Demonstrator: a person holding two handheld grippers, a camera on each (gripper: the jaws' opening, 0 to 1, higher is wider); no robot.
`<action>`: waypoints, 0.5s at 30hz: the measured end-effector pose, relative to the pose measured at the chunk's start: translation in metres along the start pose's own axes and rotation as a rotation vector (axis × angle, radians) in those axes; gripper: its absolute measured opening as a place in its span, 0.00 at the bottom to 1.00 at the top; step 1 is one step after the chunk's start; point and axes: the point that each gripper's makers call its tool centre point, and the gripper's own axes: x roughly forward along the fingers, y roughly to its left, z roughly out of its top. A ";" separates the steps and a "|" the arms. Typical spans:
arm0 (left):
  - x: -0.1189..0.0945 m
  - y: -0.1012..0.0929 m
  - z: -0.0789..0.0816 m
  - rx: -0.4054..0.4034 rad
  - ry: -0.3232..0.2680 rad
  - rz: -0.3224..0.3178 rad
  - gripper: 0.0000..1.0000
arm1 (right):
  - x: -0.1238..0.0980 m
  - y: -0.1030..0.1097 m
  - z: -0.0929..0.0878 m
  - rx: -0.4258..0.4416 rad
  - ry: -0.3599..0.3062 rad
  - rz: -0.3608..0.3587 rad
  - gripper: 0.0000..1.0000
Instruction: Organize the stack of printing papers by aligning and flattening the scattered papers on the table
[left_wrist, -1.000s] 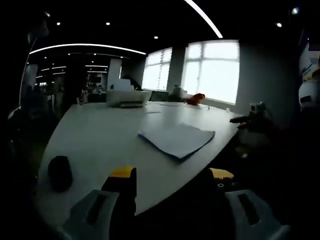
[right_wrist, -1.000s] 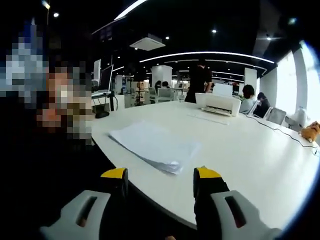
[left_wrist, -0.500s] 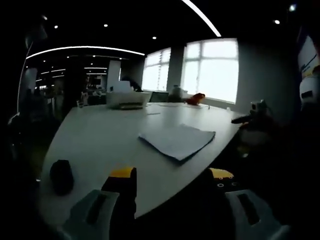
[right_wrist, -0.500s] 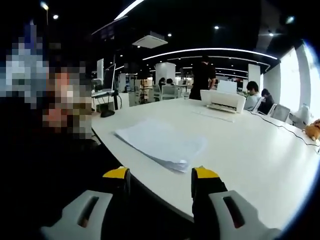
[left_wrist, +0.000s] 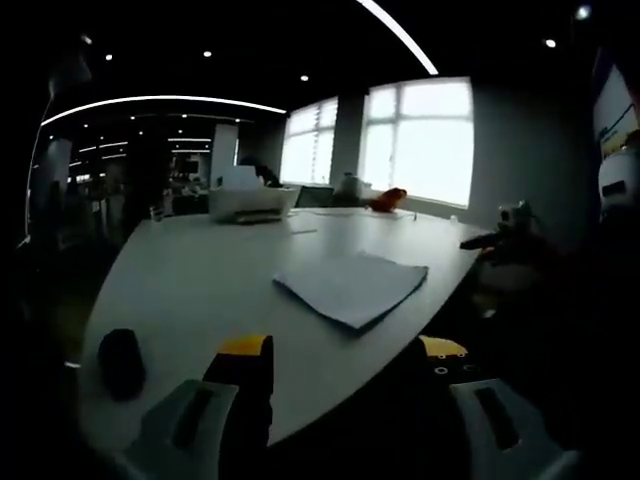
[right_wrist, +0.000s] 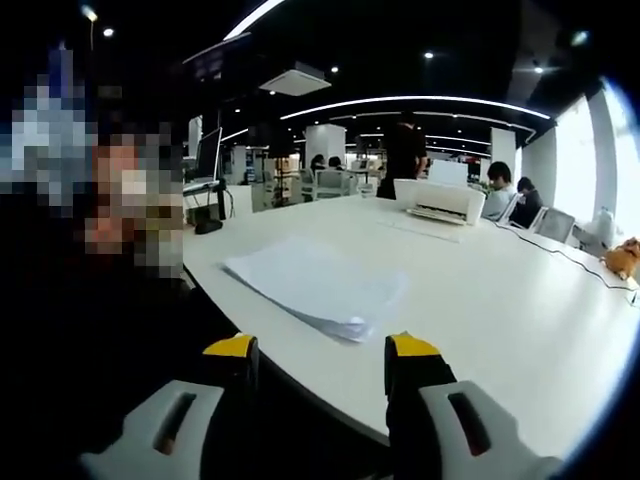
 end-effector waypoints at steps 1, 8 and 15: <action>0.000 0.000 0.001 0.002 -0.001 0.001 0.60 | 0.000 0.000 0.000 0.003 -0.001 -0.002 0.49; -0.002 0.001 0.005 0.010 -0.008 0.004 0.60 | -0.002 -0.005 0.009 -0.006 -0.028 -0.031 0.59; -0.003 0.001 0.006 0.013 -0.009 0.007 0.60 | -0.001 -0.001 0.006 -0.010 -0.005 -0.021 0.61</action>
